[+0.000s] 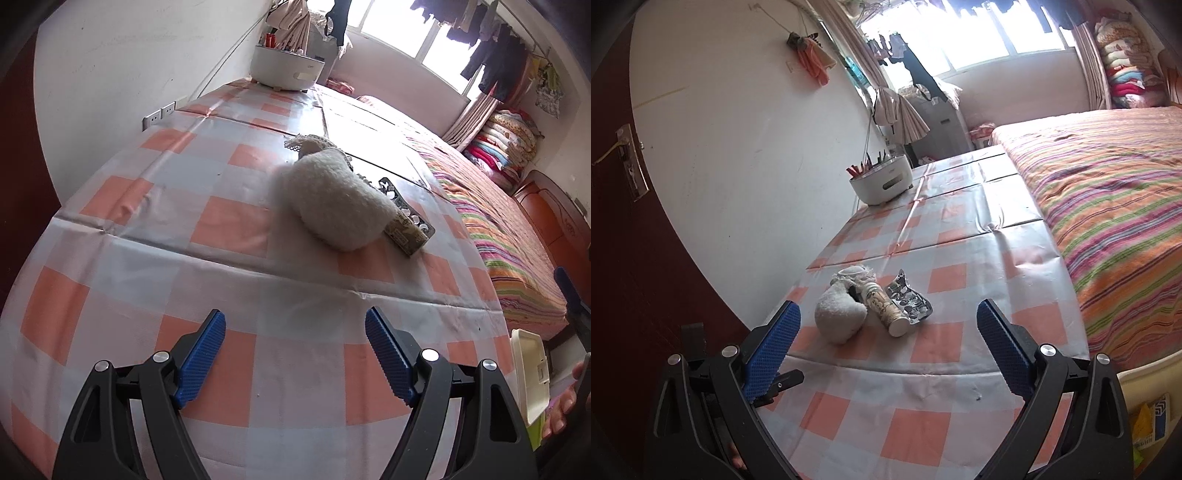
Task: Collect trash
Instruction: 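Return both open tools over the table toward the plush toy, then grasp the white-capped printed tube upright with the right tool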
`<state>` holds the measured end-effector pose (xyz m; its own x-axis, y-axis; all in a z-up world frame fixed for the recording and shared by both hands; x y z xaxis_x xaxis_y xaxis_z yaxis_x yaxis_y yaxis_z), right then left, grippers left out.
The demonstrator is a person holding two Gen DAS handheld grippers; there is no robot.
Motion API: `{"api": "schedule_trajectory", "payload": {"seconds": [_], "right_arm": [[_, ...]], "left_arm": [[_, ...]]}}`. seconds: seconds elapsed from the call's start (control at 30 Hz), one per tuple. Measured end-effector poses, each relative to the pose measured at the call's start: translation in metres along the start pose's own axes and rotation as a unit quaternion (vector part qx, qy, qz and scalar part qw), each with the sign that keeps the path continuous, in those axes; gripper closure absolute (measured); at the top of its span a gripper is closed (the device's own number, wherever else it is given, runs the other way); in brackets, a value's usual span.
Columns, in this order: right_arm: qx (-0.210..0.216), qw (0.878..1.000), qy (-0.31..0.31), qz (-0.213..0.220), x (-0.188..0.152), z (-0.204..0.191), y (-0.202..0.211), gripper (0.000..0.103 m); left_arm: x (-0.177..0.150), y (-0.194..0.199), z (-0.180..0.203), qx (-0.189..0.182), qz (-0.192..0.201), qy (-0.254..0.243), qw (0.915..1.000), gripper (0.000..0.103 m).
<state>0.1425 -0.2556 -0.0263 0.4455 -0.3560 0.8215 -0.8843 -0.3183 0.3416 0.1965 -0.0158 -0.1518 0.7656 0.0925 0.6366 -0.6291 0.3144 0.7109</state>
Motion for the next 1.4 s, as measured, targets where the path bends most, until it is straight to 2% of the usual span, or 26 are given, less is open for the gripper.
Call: {"api": "schedule_trajectory", "payload": {"seconds": [0.4, 0.5, 0.6, 0.67, 0.73, 0.9, 0.97, 1.07, 1.23, 1.4], "right_arm": [[-0.009, 0.993, 0.082, -0.085, -0.016, -0.019, -0.072, 0.008], [-0.018, 0.989, 0.118, -0.091, -0.014, -0.025, -0.086, 0.008], [-0.036, 0.979, 0.178, -0.089, -0.009, -0.034, -0.102, 0.008], [-0.053, 0.969, 0.223, -0.096, -0.006, -0.041, -0.116, 0.008], [-0.057, 0.963, 0.238, -0.108, -0.008, -0.043, -0.128, 0.009], [-0.059, 0.95, 0.27, -0.145, -0.018, -0.05, -0.159, 0.02], [-0.058, 0.946, 0.276, -0.16, -0.025, -0.05, -0.169, 0.027], [-0.064, 0.943, 0.266, -0.191, -0.039, -0.044, -0.186, 0.029], [-0.062, 0.947, 0.24, -0.206, -0.037, -0.039, -0.189, 0.029], [-0.031, 0.951, 0.21, -0.225, -0.043, -0.043, -0.187, 0.031]], "left_arm": [[0.006, -0.001, -0.01, 0.001, -0.002, -0.007, 1.0, 0.027], [0.008, 0.0, -0.015, 0.002, -0.003, 0.002, 1.0, 0.027], [0.012, 0.005, -0.022, 0.009, 0.003, 0.009, 0.9999, 0.027], [0.016, 0.011, -0.027, 0.016, 0.009, 0.01, 0.9998, 0.027], [0.019, 0.017, -0.032, 0.024, 0.015, 0.011, 0.9995, 0.027], [0.025, 0.028, -0.042, 0.039, 0.026, 0.009, 0.9988, 0.027], [0.026, 0.032, -0.045, 0.045, 0.028, 0.007, 0.9986, 0.027], [0.027, 0.037, -0.049, 0.051, 0.033, 0.005, 0.9981, 0.027], [0.029, 0.04, -0.053, 0.055, 0.034, 0.006, 0.9979, 0.027], [0.026, 0.042, -0.05, 0.053, 0.033, 0.004, 0.998, 0.027]]}}
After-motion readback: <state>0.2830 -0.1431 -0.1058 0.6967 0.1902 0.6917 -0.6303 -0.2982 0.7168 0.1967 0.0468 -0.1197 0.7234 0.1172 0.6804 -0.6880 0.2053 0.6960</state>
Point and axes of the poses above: each gripper's, at about its wrist camera, not at the fingertips, and y roughly against the way its jaws point, z to its right, x to its top, the point moved 9 cm from there along -y, roughly the way its jaws point, and after that the axes turned 3 degrees about z, right-handed, at the moved point
